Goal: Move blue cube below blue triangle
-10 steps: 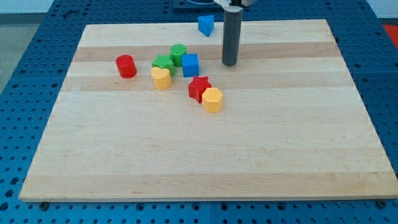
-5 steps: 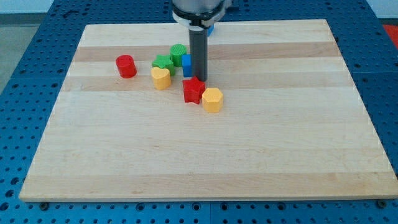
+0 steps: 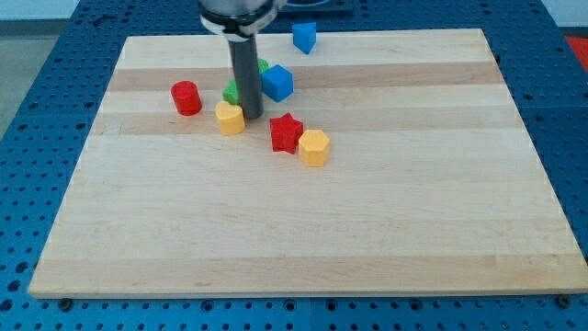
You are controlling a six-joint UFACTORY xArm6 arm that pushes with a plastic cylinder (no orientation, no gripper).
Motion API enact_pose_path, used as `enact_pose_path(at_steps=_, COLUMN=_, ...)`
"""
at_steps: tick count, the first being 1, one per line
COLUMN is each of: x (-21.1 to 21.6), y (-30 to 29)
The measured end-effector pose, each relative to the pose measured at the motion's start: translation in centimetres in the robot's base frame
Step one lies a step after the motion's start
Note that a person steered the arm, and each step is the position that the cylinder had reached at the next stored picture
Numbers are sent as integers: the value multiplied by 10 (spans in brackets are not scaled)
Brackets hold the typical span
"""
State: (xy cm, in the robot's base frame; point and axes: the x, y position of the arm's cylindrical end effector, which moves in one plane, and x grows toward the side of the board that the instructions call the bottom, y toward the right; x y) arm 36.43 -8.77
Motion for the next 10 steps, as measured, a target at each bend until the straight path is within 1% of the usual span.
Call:
enact_pose_path(at_steps=1, x=-26, y=-3)
enact_pose_path(at_steps=2, x=-41, y=22)
enact_pose_path(at_steps=3, x=-35, y=41)
enact_pose_path(at_steps=4, x=-10, y=42)
enact_pose_path(at_steps=5, x=-12, y=59)
enact_pose_path(at_steps=7, x=-71, y=99)
enact_pose_path(at_steps=9, x=-74, y=120)
enact_pose_path(at_steps=10, x=-67, y=120)
